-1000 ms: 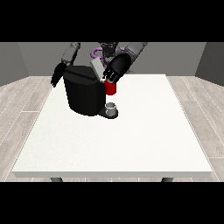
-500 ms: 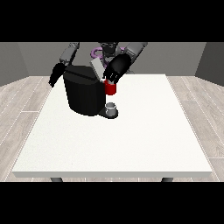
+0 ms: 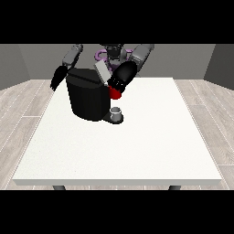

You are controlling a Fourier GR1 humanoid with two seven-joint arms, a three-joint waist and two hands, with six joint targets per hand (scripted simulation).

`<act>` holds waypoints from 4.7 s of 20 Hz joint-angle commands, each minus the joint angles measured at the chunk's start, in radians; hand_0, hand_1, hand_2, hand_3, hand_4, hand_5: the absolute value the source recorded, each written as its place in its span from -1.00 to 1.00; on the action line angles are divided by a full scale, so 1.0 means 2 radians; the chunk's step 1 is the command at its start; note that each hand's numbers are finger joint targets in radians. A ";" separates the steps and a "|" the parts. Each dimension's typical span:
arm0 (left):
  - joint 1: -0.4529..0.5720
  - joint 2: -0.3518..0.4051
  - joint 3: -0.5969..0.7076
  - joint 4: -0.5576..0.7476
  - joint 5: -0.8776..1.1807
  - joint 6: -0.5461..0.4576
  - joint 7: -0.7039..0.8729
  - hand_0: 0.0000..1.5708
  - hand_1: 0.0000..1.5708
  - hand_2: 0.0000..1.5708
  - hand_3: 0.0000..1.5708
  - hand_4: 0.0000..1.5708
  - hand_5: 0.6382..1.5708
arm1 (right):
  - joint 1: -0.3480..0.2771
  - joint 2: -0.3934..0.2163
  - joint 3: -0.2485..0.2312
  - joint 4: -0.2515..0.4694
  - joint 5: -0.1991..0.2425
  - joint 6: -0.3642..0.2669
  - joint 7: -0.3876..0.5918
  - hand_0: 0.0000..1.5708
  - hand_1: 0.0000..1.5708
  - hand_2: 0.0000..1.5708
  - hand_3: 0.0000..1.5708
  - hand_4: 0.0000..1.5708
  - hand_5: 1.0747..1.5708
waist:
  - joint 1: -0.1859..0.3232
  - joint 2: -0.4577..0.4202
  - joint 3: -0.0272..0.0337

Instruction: Insert the coffee pod into the coffee machine and close the lid

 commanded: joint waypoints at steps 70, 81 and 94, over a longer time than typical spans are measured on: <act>0.388 -0.250 0.139 -0.047 0.237 0.024 -0.048 -1.00 -1.00 -1.00 -1.00 -0.50 1.00 | 0.134 -0.003 -0.011 0.019 -0.047 0.067 -0.011 -1.00 -1.00 -1.00 -1.00 -1.00 1.00 | 0.211 -0.340 -0.0011; 0.458 -0.250 0.081 -0.184 0.306 0.016 0.003 -1.00 -1.00 -1.00 -1.00 -0.53 1.00 | 0.078 -0.046 -0.035 -0.005 -0.068 0.100 0.034 -1.00 -1.00 -1.00 -1.00 -1.00 1.00 | 0.230 -0.304 -0.0008; 0.471 -0.249 0.043 -0.309 0.324 0.031 0.025 -1.00 -1.00 -1.00 -1.00 -0.53 1.00 | -0.022 -0.055 -0.087 0.090 -0.125 0.105 0.023 -1.00 -1.00 -1.00 -1.00 -0.79 1.00 | 0.255 -0.194 -0.0007</act>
